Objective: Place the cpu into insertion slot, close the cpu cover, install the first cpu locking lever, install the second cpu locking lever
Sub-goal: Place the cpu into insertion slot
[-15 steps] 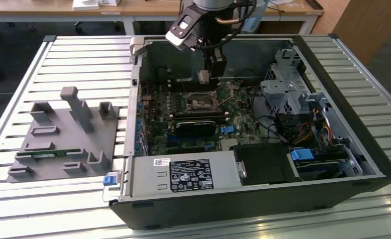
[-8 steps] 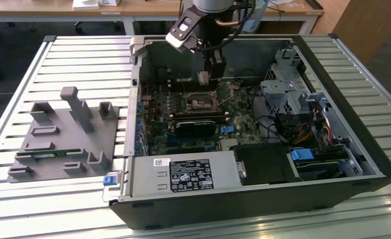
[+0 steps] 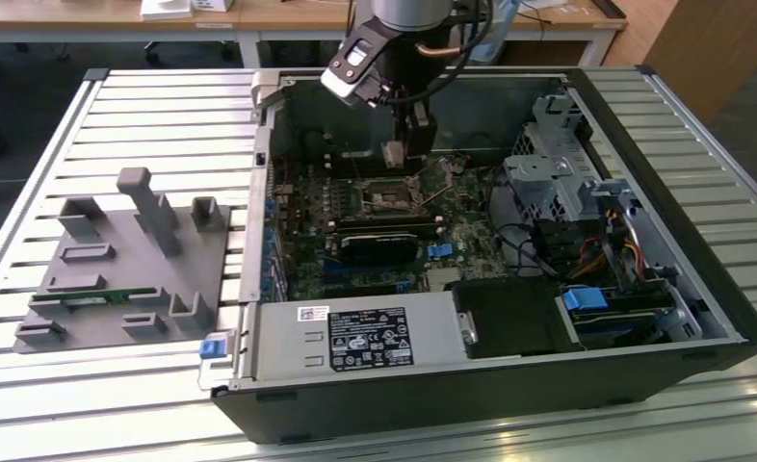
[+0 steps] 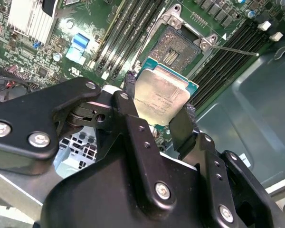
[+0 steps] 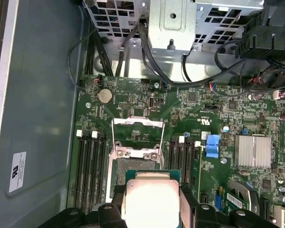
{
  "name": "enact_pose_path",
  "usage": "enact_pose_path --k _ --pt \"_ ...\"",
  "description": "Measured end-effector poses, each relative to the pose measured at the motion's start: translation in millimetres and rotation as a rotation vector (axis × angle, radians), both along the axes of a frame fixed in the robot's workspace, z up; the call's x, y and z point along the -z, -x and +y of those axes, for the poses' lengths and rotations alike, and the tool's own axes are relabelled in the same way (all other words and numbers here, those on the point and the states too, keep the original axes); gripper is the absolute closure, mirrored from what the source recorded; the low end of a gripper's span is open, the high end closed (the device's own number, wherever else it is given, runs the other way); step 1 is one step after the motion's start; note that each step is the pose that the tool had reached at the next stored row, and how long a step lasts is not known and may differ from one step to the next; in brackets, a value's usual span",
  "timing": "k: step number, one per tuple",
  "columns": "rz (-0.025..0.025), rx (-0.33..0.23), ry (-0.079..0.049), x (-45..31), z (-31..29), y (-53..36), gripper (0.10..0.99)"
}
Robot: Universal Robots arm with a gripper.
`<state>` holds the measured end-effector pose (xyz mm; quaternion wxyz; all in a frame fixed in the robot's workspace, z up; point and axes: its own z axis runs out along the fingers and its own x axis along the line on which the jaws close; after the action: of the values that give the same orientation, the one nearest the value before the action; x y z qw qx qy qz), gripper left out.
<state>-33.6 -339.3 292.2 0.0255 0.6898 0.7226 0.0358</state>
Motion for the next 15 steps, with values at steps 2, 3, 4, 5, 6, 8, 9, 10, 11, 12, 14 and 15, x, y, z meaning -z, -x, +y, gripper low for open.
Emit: enact_pose_path --k 2,3,4,5,6,8,9,10,11,12,14,15 --pt "0.0001 0.001 0.0 1.4 0.4 0.0 0.553" --pt "0.0001 0.002 0.0 2.1 0.7 0.0 0.553" --pt "0.0 0.002 0.0 3.0 0.8 0.0 0.553" --pt "-0.0001 0.003 0.0 3.7 0.9 0.0 0.553" --pt "0.0 0.004 0.0 4.3 0.9 0.0 0.553" --pt "-0.0001 0.004 0.0 5.6 1.0 0.0 0.553" --pt "0.0 0.005 0.0 6.2 1.0 0.0 0.553" --pt "0.0 0.005 0.0 6.7 0.9 0.0 0.553" --pt "0.0 0.005 0.0 7.1 1.0 0.0 0.553" --pt "0.0 0.006 0.0 7.6 1.0 0.0 0.553" --pt "0.0001 0.006 0.0 8.2 0.9 0.0 0.553" --pt "0.0001 0.006 0.0 8.5 0.9 0.0 0.553"
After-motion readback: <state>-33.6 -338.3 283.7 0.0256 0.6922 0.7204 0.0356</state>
